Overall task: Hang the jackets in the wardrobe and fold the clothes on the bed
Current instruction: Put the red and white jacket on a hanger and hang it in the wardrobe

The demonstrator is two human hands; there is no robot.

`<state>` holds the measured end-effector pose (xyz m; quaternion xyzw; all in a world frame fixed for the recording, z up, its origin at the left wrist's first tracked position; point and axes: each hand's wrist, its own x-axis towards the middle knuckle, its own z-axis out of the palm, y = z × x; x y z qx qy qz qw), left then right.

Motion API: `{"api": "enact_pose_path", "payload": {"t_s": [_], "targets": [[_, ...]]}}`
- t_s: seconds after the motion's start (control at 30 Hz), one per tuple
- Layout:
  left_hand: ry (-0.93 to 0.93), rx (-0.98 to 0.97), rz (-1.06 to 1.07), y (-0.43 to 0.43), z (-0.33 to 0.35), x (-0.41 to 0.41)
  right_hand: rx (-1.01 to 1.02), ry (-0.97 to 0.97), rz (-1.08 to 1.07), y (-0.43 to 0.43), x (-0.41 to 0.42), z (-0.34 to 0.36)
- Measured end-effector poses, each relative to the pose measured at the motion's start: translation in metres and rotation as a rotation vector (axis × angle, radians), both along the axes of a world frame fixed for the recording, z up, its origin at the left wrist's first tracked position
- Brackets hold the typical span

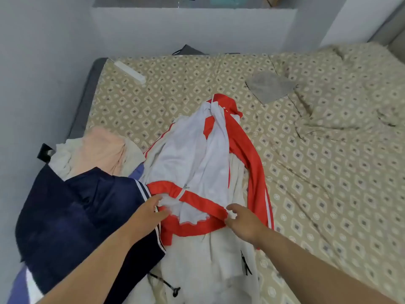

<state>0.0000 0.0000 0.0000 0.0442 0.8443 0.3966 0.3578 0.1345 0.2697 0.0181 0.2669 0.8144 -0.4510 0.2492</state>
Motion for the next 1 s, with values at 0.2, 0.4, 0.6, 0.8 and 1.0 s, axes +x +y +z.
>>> {"api": "enact_pose_path", "payload": {"t_s": [0.2, 0.4, 0.6, 0.8, 1.0], "targets": [[0.115, -0.060, 0.131, 0.006, -0.070, -0.063, 0.103, -0.047, -0.002, -0.004, -0.042, -0.098], [0.187, -0.252, 0.103, 0.006, -0.114, -0.104, 0.119, 0.011, -0.386, -0.006, -0.057, -0.144], [0.056, -0.450, 0.056, 0.024, -0.121, -0.139, -0.012, 0.032, -0.470, 0.011, -0.060, -0.141], [0.269, -0.277, 0.054, 0.058, -0.110, -0.123, 0.024, 0.149, -0.591, 0.049, -0.041, -0.126], [0.194, 0.029, 0.267, 0.078, -0.084, -0.046, 0.103, 0.254, -0.498, 0.082, -0.002, -0.093]]}}
